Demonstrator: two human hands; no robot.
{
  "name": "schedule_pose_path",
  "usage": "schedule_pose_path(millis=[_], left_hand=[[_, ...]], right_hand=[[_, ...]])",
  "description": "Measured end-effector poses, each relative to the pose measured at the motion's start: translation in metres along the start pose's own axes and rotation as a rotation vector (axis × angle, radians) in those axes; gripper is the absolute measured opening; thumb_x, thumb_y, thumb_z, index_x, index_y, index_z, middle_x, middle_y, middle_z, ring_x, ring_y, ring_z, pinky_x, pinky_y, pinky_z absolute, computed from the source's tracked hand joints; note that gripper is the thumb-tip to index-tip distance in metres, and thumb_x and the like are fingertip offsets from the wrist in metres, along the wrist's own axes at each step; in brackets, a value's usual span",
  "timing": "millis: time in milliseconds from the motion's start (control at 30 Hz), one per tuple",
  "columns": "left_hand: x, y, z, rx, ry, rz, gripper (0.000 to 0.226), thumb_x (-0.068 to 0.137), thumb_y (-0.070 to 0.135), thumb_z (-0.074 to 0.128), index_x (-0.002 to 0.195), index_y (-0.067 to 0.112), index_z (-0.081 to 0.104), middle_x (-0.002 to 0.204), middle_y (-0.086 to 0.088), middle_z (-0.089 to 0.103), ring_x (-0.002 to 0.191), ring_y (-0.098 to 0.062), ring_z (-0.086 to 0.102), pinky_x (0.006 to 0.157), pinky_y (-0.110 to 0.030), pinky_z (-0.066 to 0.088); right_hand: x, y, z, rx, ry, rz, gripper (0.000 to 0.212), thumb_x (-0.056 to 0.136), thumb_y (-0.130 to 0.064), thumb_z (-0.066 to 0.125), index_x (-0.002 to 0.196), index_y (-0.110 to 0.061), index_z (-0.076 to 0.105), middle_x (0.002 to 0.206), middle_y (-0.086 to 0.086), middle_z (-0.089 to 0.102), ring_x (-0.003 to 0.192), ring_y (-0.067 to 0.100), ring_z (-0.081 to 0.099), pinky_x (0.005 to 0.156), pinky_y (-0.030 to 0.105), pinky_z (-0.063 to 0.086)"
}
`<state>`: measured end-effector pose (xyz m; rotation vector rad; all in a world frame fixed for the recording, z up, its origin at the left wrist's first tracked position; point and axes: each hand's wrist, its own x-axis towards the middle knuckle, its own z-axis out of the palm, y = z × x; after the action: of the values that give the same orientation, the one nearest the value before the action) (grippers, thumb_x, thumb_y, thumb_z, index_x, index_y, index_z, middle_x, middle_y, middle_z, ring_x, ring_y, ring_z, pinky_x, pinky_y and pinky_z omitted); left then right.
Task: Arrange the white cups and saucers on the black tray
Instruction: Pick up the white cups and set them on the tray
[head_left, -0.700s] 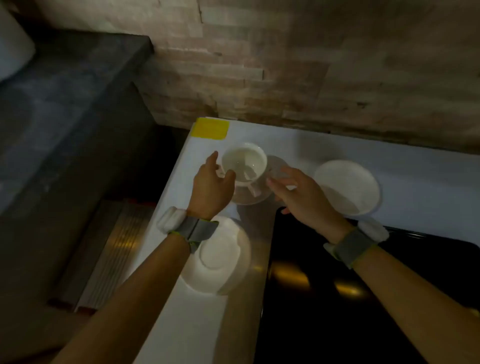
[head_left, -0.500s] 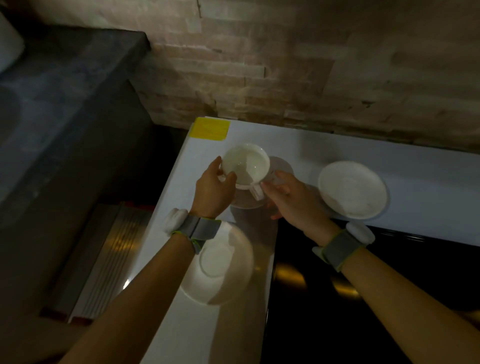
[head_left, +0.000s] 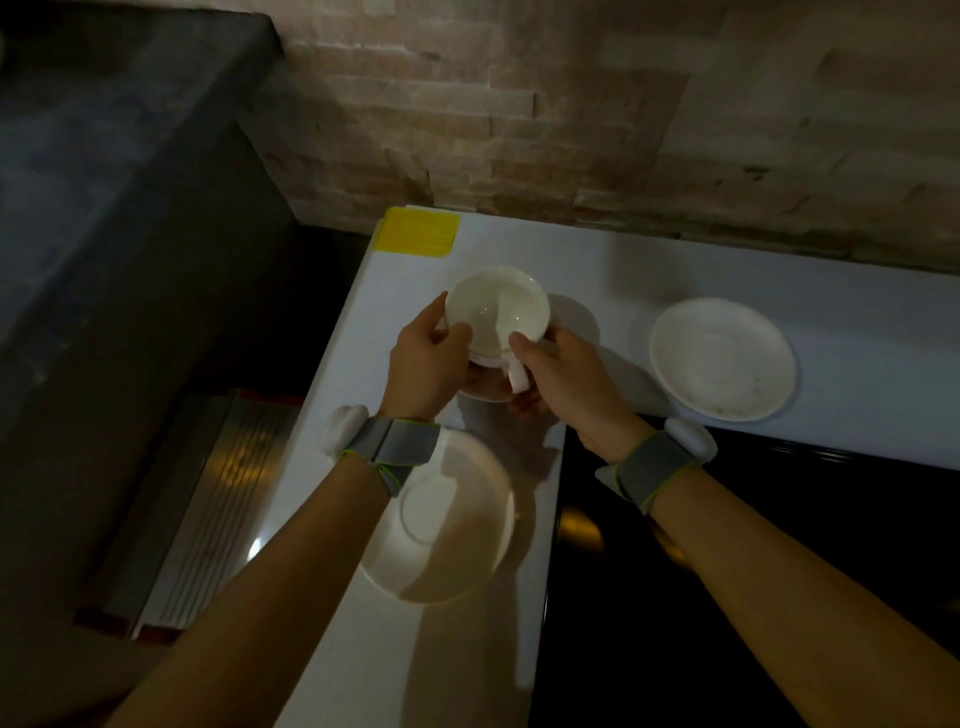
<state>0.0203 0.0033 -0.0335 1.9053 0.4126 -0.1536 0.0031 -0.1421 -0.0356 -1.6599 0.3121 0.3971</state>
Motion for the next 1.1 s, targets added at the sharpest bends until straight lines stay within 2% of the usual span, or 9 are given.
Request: schedule_pose_path(millis=[133,200,267,333,433,633,733,933,1100], left_hand=[[-0.001,0.002,0.0,-0.017,-0.005,0.039,0.053,0.085,0.017,0.051,0.137,0.023,0.054,0.112,-0.001,0.066,0.104,-0.02,0.063,0.087,-0.032,0.056],[-0.004,0.005,0.002,-0.018,-0.005,0.05,0.061,0.075,0.025,0.051,0.136,0.026,0.055,0.116,-0.004,0.069,0.105,-0.021,0.065,0.091,-0.04,0.057],[-0.006,0.008,0.001,-0.058,-0.012,0.046,0.06,0.075,0.023,0.05,0.134,0.027,0.057,0.104,0.0,0.072,0.093,-0.02,0.071,0.084,-0.046,0.06],[-0.009,0.012,0.004,-0.095,-0.027,0.059,0.054,0.079,0.017,0.05,0.131,0.028,0.059,0.091,0.01,0.071,0.08,-0.017,0.074,0.076,-0.047,0.062],[-0.017,0.021,0.009,-0.098,-0.039,0.085,0.05,0.079,0.017,0.05,0.126,0.032,0.062,0.087,0.01,0.071,0.079,-0.024,0.075,0.076,-0.047,0.062],[-0.041,0.043,0.028,-0.072,-0.134,0.119,0.046,0.086,0.011,0.05,0.128,0.026,0.062,0.088,0.001,0.072,0.076,-0.026,0.075,0.071,-0.043,0.063],[-0.054,0.043,0.038,-0.064,-0.162,0.143,0.045,0.084,0.015,0.051,0.126,0.026,0.064,0.097,-0.007,0.072,0.078,-0.027,0.074,0.07,-0.045,0.063],[-0.076,0.032,0.047,0.018,-0.207,0.183,0.05,0.08,0.025,0.05,0.129,0.027,0.061,0.1,-0.004,0.067,0.079,-0.025,0.073,0.065,-0.043,0.063],[-0.09,0.021,0.047,0.074,-0.238,0.114,0.045,0.079,0.026,0.05,0.122,0.036,0.064,0.11,-0.006,0.063,0.079,-0.028,0.073,0.062,-0.042,0.063]], right_hand=[[-0.001,-0.001,-0.001,0.032,0.011,0.013,0.032,0.095,-0.034,0.057,0.121,-0.017,0.049,0.101,0.017,0.071,0.053,0.022,0.067,0.048,0.031,0.057],[-0.006,0.0,-0.005,0.061,0.032,0.014,0.035,0.094,-0.033,0.058,0.122,-0.013,0.051,0.103,0.016,0.071,0.053,0.017,0.068,0.047,0.028,0.055],[-0.01,-0.003,-0.008,0.078,0.043,-0.013,0.033,0.094,-0.033,0.059,0.12,-0.012,0.053,0.102,0.015,0.071,0.054,0.017,0.069,0.047,0.029,0.055],[-0.017,-0.006,-0.013,0.088,0.049,-0.037,0.03,0.095,-0.033,0.058,0.117,-0.015,0.052,0.097,0.015,0.073,0.056,0.023,0.069,0.05,0.034,0.059],[-0.03,-0.01,-0.023,0.137,0.061,-0.038,0.039,0.095,-0.034,0.058,0.124,-0.01,0.049,0.085,0.015,0.075,0.055,0.025,0.067,0.052,0.037,0.059],[-0.064,-0.008,-0.048,0.216,0.096,-0.024,0.044,0.095,-0.035,0.059,0.128,-0.009,0.048,0.079,0.013,0.077,0.056,0.02,0.069,0.051,0.03,0.058],[-0.082,0.0,-0.059,0.245,0.104,-0.013,0.044,0.096,-0.035,0.058,0.129,-0.01,0.043,0.076,0.011,0.078,0.056,0.022,0.068,0.054,0.032,0.059],[-0.107,0.024,-0.056,0.306,0.154,-0.015,0.044,0.096,-0.03,0.058,0.128,-0.004,0.045,0.077,0.013,0.077,0.055,0.024,0.07,0.053,0.035,0.061],[-0.119,0.046,-0.05,0.326,0.174,0.055,0.048,0.095,-0.032,0.059,0.129,-0.001,0.046,0.082,0.017,0.077,0.06,0.032,0.072,0.06,0.042,0.062]])
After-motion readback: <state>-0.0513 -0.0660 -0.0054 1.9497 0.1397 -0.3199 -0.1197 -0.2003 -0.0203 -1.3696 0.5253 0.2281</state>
